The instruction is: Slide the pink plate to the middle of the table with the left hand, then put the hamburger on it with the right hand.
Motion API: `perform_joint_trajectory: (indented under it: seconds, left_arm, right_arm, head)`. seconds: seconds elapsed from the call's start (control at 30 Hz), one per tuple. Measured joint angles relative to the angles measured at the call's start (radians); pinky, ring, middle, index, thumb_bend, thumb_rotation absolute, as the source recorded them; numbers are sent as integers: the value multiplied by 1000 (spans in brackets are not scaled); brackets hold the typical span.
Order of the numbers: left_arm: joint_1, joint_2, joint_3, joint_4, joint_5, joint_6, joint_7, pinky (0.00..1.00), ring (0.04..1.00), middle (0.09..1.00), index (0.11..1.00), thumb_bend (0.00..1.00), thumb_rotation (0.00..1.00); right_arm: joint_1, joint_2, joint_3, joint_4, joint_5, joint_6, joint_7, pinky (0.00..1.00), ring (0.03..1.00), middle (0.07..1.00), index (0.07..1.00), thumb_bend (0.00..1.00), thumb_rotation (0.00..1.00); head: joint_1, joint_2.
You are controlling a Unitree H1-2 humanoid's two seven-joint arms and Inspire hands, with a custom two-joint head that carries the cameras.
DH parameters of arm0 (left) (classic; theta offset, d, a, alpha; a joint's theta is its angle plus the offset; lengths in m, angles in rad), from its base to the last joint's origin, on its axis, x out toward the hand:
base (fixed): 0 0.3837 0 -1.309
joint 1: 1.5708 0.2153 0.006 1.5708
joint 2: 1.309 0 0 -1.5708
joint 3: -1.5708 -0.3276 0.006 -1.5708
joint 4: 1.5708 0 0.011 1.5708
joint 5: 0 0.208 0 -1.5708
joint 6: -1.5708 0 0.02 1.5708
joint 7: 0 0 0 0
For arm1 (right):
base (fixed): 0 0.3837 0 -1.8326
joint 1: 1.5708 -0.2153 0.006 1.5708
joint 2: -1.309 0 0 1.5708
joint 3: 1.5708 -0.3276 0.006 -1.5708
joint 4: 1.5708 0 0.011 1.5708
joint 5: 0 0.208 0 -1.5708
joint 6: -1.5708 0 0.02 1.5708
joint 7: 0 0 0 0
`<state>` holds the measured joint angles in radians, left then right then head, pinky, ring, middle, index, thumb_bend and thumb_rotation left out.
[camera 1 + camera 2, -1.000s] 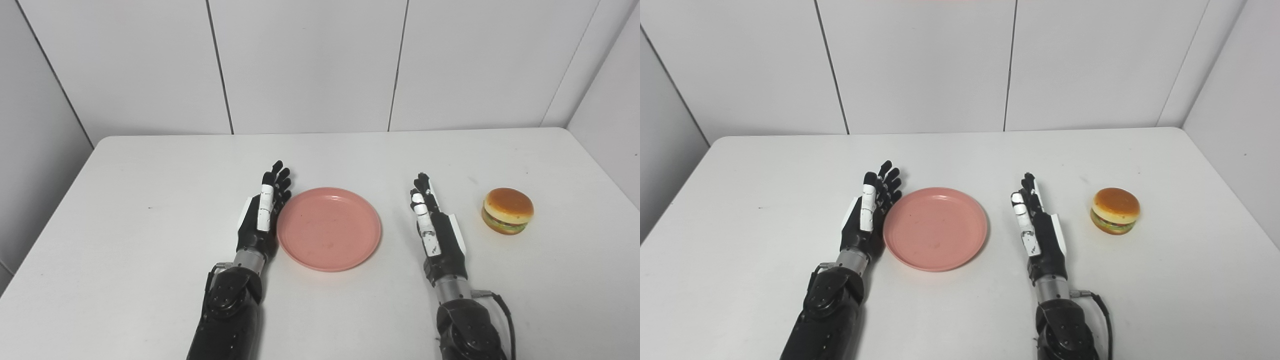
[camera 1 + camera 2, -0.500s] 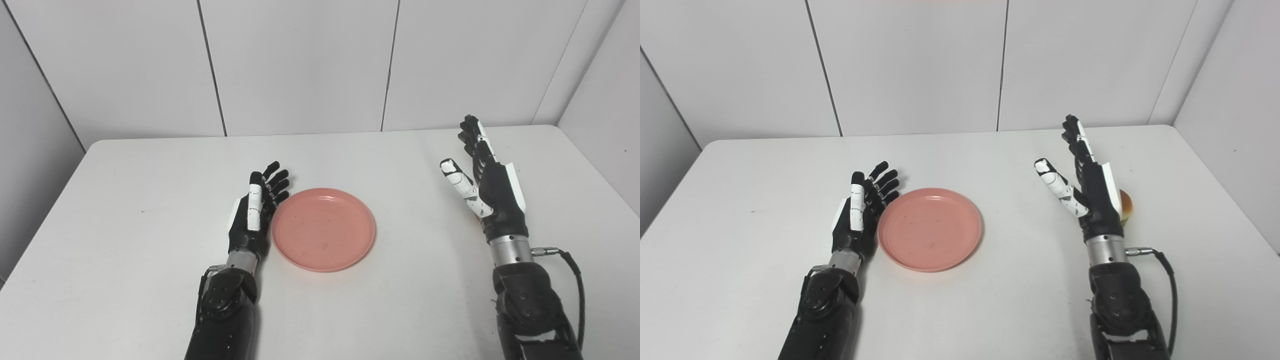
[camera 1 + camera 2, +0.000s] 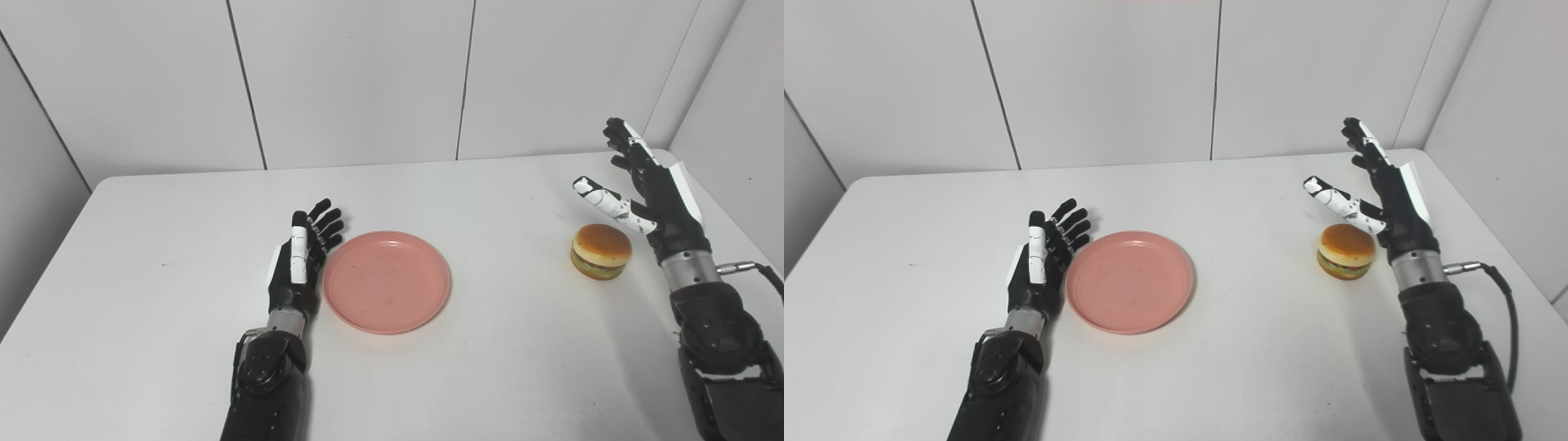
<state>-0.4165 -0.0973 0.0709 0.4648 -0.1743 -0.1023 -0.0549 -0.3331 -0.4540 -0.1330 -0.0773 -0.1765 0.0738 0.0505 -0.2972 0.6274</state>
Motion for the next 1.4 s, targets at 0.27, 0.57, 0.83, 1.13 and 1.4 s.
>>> perform_joint_trajectory:
  seconds: [0.27,0.57,0.83,1.13,1.4]
  left_arm:
    - [-2,24,9,4,-21,-1,-39,869,870,858,846,839,1000]
    - [-51,66,33,91,-65,-36,-97,844,851,848,836,890,976]
    - [-63,71,46,114,-74,-47,-104,843,846,839,826,895,977]
    - [-63,71,47,114,-78,-47,-104,852,852,843,833,890,984]
    - [-62,71,45,110,-77,-46,-104,846,852,845,835,877,985]
  right_arm:
    - [21,-32,18,-7,-106,103,20,862,916,914,901,759,612]
    - [33,-45,83,-8,-237,169,52,800,889,915,898,792,602]
    - [28,-85,105,4,-304,215,90,721,859,906,894,829,545]
    - [12,-124,186,65,-424,230,120,758,863,900,908,913,580]
    - [-10,-144,203,104,-465,243,139,697,833,895,910,926,557]
  head:
    - [-158,-12]
    - [-204,-15]
    - [-201,-12]
    - [-200,-9]
    - [-197,-8]
